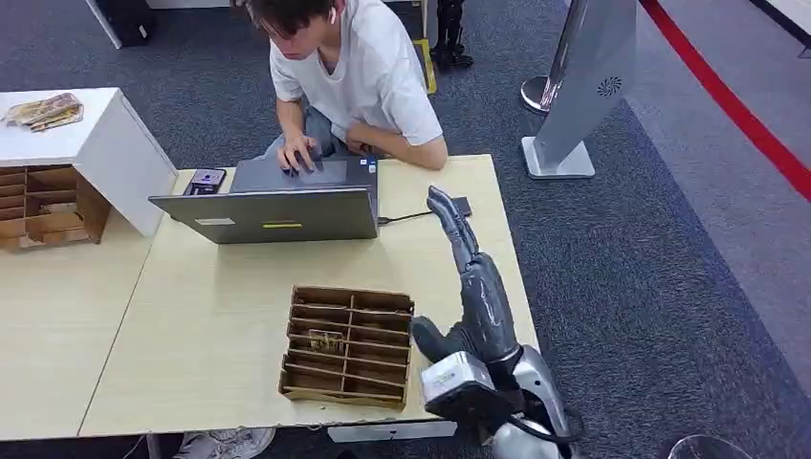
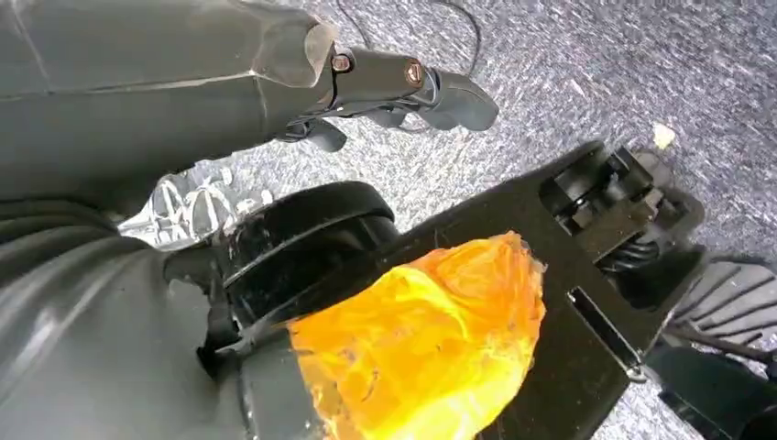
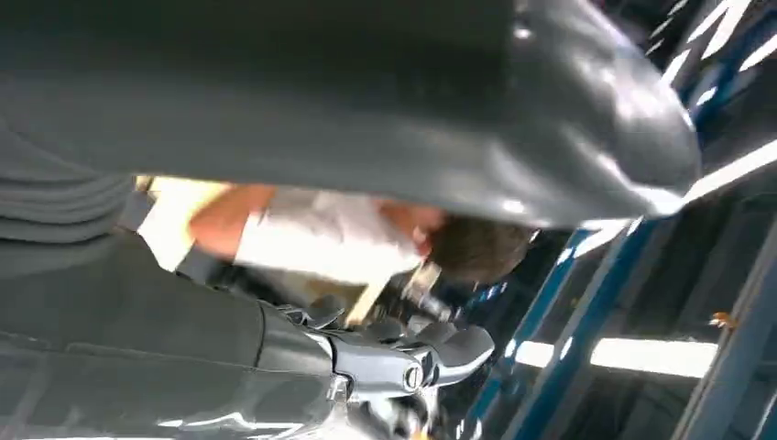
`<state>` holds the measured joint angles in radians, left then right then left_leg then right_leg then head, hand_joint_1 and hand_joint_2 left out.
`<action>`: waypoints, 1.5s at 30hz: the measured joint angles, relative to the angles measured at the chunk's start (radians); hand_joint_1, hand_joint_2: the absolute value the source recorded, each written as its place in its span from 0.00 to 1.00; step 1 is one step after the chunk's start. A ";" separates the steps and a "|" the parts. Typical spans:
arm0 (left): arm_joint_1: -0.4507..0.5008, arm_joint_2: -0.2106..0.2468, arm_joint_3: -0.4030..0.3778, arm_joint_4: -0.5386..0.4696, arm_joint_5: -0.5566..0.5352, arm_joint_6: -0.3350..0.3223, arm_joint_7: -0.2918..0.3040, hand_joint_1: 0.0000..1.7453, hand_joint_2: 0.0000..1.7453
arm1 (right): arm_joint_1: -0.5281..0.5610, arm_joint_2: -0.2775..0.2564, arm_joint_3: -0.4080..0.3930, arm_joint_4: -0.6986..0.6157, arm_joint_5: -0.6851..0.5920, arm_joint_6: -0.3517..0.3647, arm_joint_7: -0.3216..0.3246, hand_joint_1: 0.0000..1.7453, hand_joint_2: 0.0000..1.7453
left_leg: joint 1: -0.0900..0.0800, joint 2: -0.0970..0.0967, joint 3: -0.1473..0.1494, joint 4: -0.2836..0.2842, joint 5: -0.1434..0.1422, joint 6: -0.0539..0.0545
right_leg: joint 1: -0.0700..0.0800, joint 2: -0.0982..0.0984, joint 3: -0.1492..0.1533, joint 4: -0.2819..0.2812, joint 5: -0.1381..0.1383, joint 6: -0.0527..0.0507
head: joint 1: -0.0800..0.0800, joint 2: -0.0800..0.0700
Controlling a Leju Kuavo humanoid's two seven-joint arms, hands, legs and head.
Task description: Pass the card to the sensor for recognition and then transmit it.
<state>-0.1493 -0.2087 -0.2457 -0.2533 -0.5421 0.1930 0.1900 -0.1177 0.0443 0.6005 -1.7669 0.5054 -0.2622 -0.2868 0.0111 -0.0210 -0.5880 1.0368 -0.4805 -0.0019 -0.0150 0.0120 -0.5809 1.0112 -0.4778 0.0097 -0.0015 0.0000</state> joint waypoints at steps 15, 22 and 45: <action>-0.013 -0.003 -0.004 0.000 0.004 0.016 0.006 0.00 0.00 | 0.094 -0.059 -0.007 -0.057 -0.570 0.375 -0.157 0.00 0.00 | 0.000 0.000 0.000 0.000 0.000 0.000 | 0.000 0.000 0.000 0.000 0.000 0.000 | 0.000 0.000; -0.025 -0.008 -0.011 0.000 0.005 0.036 0.018 0.00 0.00 | 0.112 -0.073 -0.012 -0.062 -0.670 0.496 -0.188 0.00 0.00 | 0.000 0.000 0.000 0.000 0.000 0.000 | 0.000 0.000 0.000 0.000 0.000 0.000 | 0.000 0.000; -0.035 -0.009 -0.011 0.000 0.057 0.079 0.015 0.00 0.00 | 0.154 -0.101 -0.013 -0.063 -0.668 0.525 -0.208 0.00 0.00 | 0.000 0.000 0.000 0.000 0.000 0.000 | 0.000 0.000 0.000 0.000 0.000 0.000 | 0.000 0.000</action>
<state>-0.1839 -0.2178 -0.2571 -0.2533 -0.4849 0.2724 0.2049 0.0364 -0.0568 0.5879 -1.8296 -0.1629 0.2625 -0.4952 0.0111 -0.0207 -0.5878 1.0368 -0.4806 -0.0019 -0.0151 0.0121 -0.5809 1.0112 -0.4777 0.0097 -0.0015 0.0000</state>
